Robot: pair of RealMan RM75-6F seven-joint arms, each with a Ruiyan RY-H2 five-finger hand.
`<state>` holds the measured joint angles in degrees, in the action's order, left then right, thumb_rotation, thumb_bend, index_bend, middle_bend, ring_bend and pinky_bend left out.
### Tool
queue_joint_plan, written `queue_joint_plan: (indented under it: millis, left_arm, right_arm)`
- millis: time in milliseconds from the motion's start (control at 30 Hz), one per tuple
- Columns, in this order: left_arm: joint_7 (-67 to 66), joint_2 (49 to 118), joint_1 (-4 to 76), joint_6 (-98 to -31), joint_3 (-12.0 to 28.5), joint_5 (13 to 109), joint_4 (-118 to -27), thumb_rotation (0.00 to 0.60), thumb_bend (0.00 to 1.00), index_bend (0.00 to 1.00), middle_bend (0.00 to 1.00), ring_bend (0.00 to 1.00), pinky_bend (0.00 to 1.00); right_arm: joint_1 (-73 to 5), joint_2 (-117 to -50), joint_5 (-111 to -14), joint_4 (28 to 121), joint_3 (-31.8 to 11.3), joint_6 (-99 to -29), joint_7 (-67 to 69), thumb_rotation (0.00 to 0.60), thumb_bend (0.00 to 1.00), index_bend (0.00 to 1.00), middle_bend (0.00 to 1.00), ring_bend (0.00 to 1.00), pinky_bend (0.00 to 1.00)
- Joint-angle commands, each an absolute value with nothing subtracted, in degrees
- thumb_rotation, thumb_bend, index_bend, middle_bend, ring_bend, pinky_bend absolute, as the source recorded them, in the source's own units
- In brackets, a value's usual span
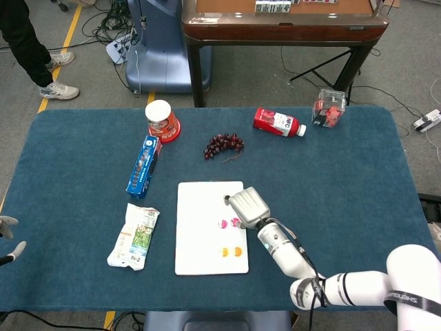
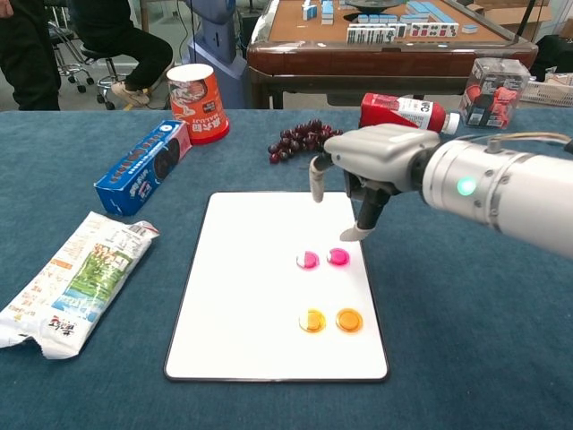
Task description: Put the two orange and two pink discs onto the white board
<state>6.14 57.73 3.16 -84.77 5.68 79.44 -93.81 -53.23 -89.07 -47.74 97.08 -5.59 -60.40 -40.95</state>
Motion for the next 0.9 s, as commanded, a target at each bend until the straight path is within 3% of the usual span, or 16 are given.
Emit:
queue_joint_plan:
  millis: [33, 233, 433, 533, 767, 900]
  left_arm:
    - [5.4, 58.0, 3.3, -84.7, 5.3, 80.0, -94.0, 0.6, 0.25, 0.49, 0.58, 0.49, 0.78]
    - [4.0, 58.2, 3.5, -85.0, 4.4, 82.2, -94.9, 0.6, 0.24, 0.49, 0.58, 0.49, 0.78]
    - [2.7, 58.2, 3.6, -85.5, 3.3, 84.9, -96.3, 0.6, 0.24, 0.48, 0.58, 0.49, 0.78]
    - [2.3, 58.1, 3.8, -85.4, 2.7, 86.2, -97.1, 0.6, 0.24, 0.48, 0.58, 0.49, 0.78]
    - [0.0, 58.2, 4.0, -85.6, 1.4, 89.2, -98.8, 0.6, 0.24, 0.47, 0.58, 0.49, 0.78]
    - [-1.2, 58.6, 4.2, -85.2, 0.9, 89.7, -99.2, 0.6, 0.24, 0.46, 0.58, 0.49, 0.78]
  right_arm:
    - [-50.7, -83.9, -51.1, 101.8, -4.1, -63.5, -40.7, 0.6, 0.16, 0.48, 1.0, 1.0, 1.0]
    - [-45.3, -75.5, -53.8, 107.5, -0.5, -69.6, -41.5, 0.6, 0.16, 0.48, 0.96, 0.96, 1.0]
    - [-38.5, -69.0, -58.4, 109.9, 3.5, -75.7, -39.1, 0.6, 0.16, 0.48, 0.77, 0.81, 0.97]
    - [-34.6, -66.5, -63.2, 110.2, 5.2, -79.0, -35.0, 0.6, 0.16, 0.48, 0.71, 0.74, 0.88]
    - [-24.8, -63.0, -73.1, 108.7, 8.7, -88.3, -26.9, 0.6, 0.16, 0.48, 0.57, 0.53, 0.54]
    - [-18.8, -62.9, -76.6, 105.2, 10.3, -92.4, -20.7, 0.6, 0.16, 0.48, 0.57, 0.51, 0.48]
